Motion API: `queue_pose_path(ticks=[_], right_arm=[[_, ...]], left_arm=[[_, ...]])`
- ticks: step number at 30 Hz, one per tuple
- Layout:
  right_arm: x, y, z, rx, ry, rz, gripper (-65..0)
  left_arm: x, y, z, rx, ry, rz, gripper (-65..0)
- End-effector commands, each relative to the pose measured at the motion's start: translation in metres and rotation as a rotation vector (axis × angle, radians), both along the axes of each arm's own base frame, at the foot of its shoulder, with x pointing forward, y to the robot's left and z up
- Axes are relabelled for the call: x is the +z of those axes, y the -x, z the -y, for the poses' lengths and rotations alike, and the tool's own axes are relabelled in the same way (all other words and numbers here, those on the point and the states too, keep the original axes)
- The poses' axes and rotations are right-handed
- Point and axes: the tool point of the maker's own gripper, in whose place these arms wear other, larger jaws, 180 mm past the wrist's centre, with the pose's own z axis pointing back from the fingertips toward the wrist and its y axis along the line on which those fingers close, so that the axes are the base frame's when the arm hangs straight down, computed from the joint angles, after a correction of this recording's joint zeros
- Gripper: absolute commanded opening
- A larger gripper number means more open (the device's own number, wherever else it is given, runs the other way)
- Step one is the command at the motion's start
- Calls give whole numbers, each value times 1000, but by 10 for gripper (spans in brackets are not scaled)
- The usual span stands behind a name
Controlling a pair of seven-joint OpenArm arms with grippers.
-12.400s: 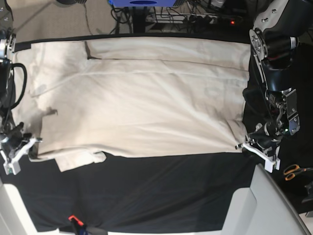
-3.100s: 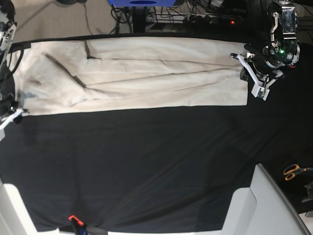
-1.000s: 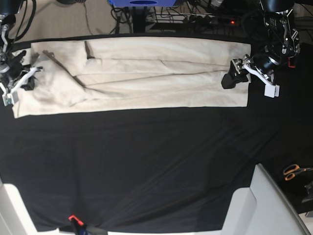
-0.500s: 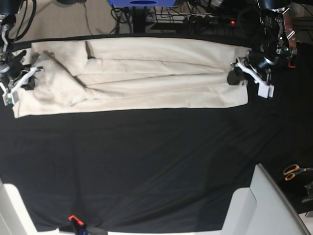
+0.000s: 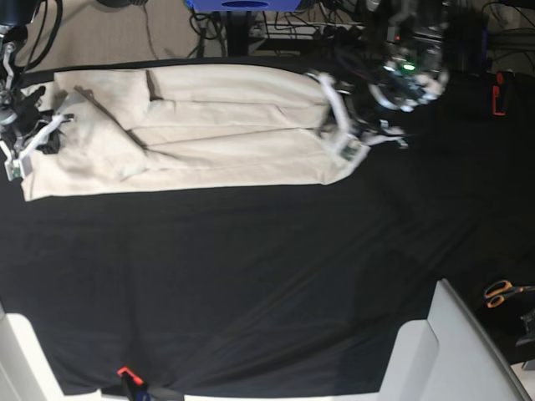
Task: Fold the T-shirt properly
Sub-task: 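Grasp the shirt strip end with the left gripper and lift it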
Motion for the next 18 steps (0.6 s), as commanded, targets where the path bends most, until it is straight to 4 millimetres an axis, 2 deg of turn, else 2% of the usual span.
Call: queue_pose_path(ticks=[1,6,8,12,15,18], right_arm=[[15,-15,8,-2,13,56,-650],[15,-15,8,-2,13,56,-650],[15,-15,8,-2,13,56,-650],[15,-15,8,-2,13,56,-650],[15,-15,8,-2,13,56,-650],[15,-15,8,-2,13,56,-650]], left_arm=[[9,-5,9,0,27,37,-650],[14,-4,48,-25,90,40,-650],[18,-10,62,-26,121,50,-650],[31,-17,82,-3,181,71,-650],[48,-23,85,13,204,115,-650],[51,-23,85,13,209,121,-650]])
